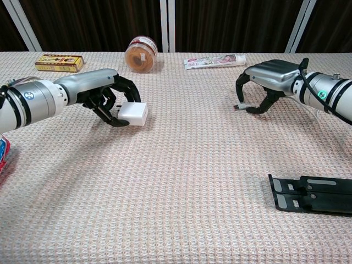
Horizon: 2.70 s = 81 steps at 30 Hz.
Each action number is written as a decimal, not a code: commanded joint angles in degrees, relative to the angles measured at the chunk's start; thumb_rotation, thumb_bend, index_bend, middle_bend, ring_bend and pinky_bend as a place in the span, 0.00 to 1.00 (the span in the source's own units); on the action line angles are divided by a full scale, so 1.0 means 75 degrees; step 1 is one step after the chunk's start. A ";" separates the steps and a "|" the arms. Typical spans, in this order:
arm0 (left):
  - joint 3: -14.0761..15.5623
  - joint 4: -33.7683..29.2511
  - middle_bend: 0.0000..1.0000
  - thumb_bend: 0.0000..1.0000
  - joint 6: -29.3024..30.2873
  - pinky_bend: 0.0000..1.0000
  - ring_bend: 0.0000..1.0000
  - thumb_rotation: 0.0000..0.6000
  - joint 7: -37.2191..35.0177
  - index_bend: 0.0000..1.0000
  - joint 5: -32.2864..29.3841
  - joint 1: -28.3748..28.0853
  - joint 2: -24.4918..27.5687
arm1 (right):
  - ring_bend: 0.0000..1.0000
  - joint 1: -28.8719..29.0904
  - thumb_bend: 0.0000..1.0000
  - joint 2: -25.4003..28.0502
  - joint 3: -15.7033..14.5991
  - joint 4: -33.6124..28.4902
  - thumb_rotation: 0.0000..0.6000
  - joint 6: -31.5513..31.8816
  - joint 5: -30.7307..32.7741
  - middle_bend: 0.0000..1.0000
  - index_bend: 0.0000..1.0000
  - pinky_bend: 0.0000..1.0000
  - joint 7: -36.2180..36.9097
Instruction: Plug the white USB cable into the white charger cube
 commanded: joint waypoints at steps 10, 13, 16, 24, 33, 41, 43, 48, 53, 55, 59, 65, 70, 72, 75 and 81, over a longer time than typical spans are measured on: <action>0.0037 -0.0018 0.46 0.24 0.0013 0.92 0.73 1.00 -0.0039 0.56 0.0032 0.0047 0.0032 | 0.15 -0.0016 0.33 -0.0137 0.0159 -0.0132 1.00 -0.0072 0.0312 0.36 0.55 0.20 -0.0345; 0.0039 -0.0018 0.45 0.24 0.0024 0.92 0.73 1.00 -0.0051 0.56 0.0036 0.0061 0.0037 | 0.15 -0.0006 0.34 -0.0160 0.0183 -0.0135 1.00 -0.0117 0.0374 0.36 0.56 0.20 -0.0402; 0.0051 -0.0022 0.45 0.24 0.0025 0.92 0.74 1.00 -0.0068 0.56 0.0052 0.0073 0.0045 | 0.15 -0.0005 0.36 -0.0169 0.0199 -0.0134 1.00 -0.0153 0.0429 0.37 0.57 0.20 -0.0455; 0.0067 0.0025 0.45 0.24 0.0031 0.92 0.73 1.00 -0.0119 0.56 0.0091 0.0096 0.0033 | 0.17 -0.0022 0.44 -0.0204 0.0229 -0.0148 1.00 -0.0111 0.0501 0.39 0.62 0.20 -0.0578; -0.0013 -0.0257 0.45 0.24 0.0059 0.92 0.73 1.00 -0.0103 0.56 0.0078 0.0112 0.0326 | 0.20 -0.0102 0.54 0.0287 0.0399 -0.0833 1.00 0.0377 0.0445 0.44 0.65 0.23 -0.0482; -0.0267 -0.0887 0.45 0.24 0.0033 0.92 0.73 1.00 0.0035 0.56 -0.0108 0.0019 0.0859 | 0.34 -0.0148 0.80 0.0934 0.0554 -0.1853 1.00 0.0306 0.0660 0.59 0.60 0.37 -0.0430; -0.0345 -0.1071 0.45 0.24 0.0020 0.92 0.73 1.00 0.0067 0.56 -0.0194 -0.0011 0.0986 | 0.36 -0.0164 0.82 0.1028 0.0585 -0.2039 1.00 0.0262 0.0746 0.62 0.60 0.38 -0.0418; -0.0568 -0.1494 0.45 0.24 -0.0075 0.92 0.73 1.00 0.0348 0.56 -0.0499 -0.0202 0.1320 | 0.38 -0.0240 0.83 0.1231 0.0618 -0.2482 1.00 0.0269 0.0890 0.63 0.60 0.39 -0.0433; -0.0708 -0.1701 0.45 0.24 -0.0092 0.92 0.73 1.00 0.0818 0.56 -0.0883 -0.0449 0.1414 | 0.38 -0.0294 0.83 0.1437 0.0682 -0.2947 1.00 0.0248 0.1083 0.63 0.60 0.39 -0.0516; -0.0721 -0.1758 0.45 0.24 -0.0085 0.92 0.73 1.00 0.1048 0.56 -0.1084 -0.0560 0.1362 | 0.38 -0.0271 0.83 0.1582 0.0758 -0.3234 1.00 0.0176 0.1212 0.63 0.60 0.39 -0.0575; -0.0711 -0.1731 0.45 0.24 0.0054 0.92 0.73 1.00 0.1491 0.56 -0.1435 -0.0745 0.1112 | 0.39 -0.0161 0.83 0.1899 0.0995 -0.3857 1.00 -0.0048 0.1607 0.63 0.60 0.39 -0.0740; -0.0773 -0.1587 0.45 0.24 0.0242 0.92 0.73 1.00 0.1872 0.56 -0.1992 -0.0973 0.0713 | 0.39 0.0186 0.83 0.2208 0.1389 -0.4586 1.00 -0.0545 0.2602 0.64 0.60 0.40 -0.1200; -0.0833 -0.1534 0.45 0.24 0.0309 0.92 0.73 1.00 0.2011 0.56 -0.2314 -0.1099 0.0543 | 0.40 0.0508 0.83 0.2180 0.1513 -0.4820 1.00 -0.0748 0.3218 0.65 0.60 0.40 -0.1598; -0.0894 -0.1516 0.45 0.24 0.0378 0.92 0.73 1.00 0.2045 0.56 -0.2423 -0.1148 0.0478 | 0.40 0.0668 0.83 0.2108 0.1513 -0.4847 1.00 -0.0806 0.3446 0.65 0.60 0.40 -0.1818; -0.0934 -0.1533 0.45 0.24 0.0414 0.92 0.73 1.00 0.2134 0.56 -0.2547 -0.1221 0.0454 | 0.40 0.0889 0.83 0.2007 0.1501 -0.4863 1.00 -0.0878 0.3760 0.65 0.60 0.40 -0.2091; -0.0924 -0.1640 0.45 0.24 0.0473 0.92 0.73 1.00 0.2373 0.56 -0.2730 -0.1336 0.0504 | 0.40 0.1299 0.83 0.1838 0.1440 -0.4875 1.00 -0.0948 0.4337 0.64 0.60 0.40 -0.2583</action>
